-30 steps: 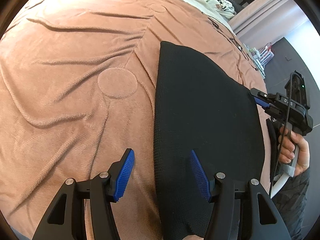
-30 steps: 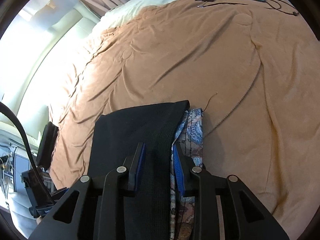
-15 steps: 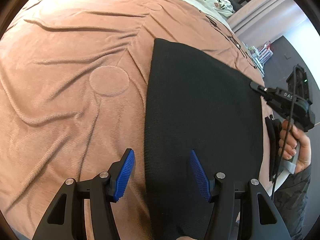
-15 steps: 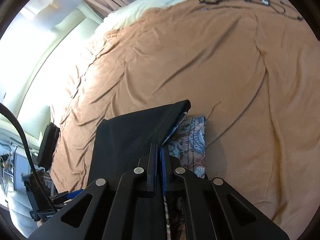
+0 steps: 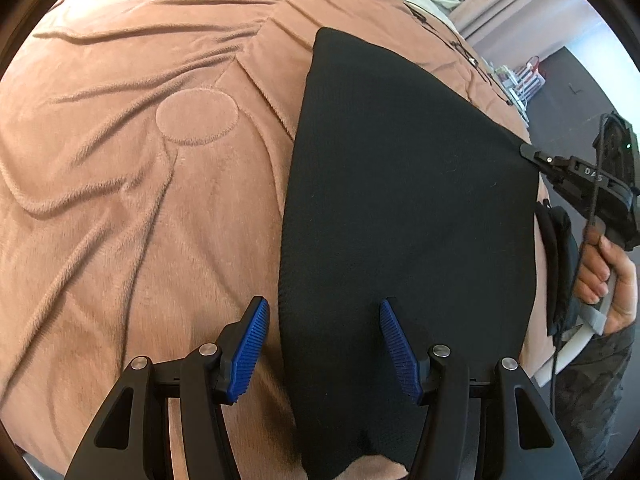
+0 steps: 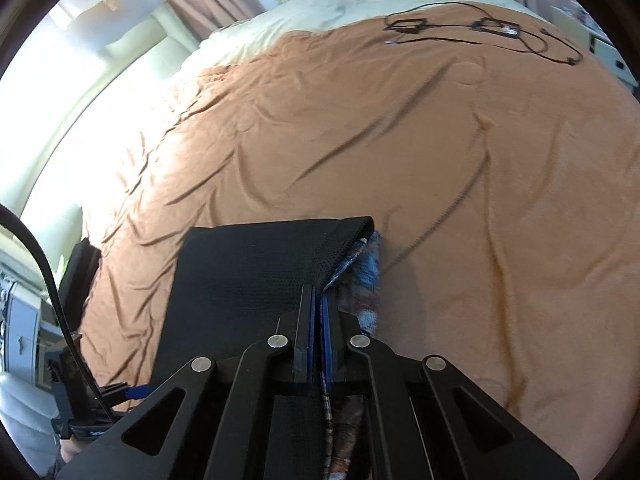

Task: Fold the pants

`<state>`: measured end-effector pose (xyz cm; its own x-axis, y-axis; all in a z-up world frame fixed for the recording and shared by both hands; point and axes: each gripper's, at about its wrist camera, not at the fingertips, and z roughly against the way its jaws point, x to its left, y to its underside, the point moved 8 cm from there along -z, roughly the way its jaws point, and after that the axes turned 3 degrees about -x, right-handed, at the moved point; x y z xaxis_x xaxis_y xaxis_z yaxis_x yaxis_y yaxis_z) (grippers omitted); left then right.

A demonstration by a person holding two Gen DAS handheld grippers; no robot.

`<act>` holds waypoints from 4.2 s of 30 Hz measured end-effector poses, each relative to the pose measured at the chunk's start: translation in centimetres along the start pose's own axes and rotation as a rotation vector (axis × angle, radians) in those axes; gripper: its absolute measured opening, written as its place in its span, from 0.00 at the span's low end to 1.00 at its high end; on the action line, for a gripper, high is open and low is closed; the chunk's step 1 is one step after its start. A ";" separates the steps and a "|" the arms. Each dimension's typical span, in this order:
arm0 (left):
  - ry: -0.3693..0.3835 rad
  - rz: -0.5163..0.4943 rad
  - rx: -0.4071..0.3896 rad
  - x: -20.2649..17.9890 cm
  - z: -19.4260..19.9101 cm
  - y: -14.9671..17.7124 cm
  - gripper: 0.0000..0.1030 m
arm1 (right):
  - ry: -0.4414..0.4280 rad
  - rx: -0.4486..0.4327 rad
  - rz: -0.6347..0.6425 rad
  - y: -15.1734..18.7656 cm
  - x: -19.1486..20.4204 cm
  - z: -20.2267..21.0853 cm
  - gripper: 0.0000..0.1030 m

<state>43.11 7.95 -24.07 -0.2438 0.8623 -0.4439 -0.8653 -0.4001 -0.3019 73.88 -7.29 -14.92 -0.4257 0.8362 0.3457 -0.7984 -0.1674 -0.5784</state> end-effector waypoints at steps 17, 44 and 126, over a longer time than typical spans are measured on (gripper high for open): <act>0.129 0.051 0.038 0.9 1.4 3.6 0.39 | 0.093 0.016 -0.002 0.9 -0.2 -2.7 0.00; 0.143 0.076 0.011 0.3 2.3 4.3 0.39 | -0.058 0.048 -0.029 11.1 -0.4 4.9 0.65; 0.291 0.151 -0.047 3.1 7.0 5.2 0.16 | -0.116 0.143 -0.165 16.9 1.5 3.4 0.17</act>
<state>34.74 10.73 -21.11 -0.2267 0.6698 -0.7071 -0.8060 -0.5366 -0.2499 58.33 -10.65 -21.67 -0.3242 0.7941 0.5142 -0.9097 -0.1125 -0.3998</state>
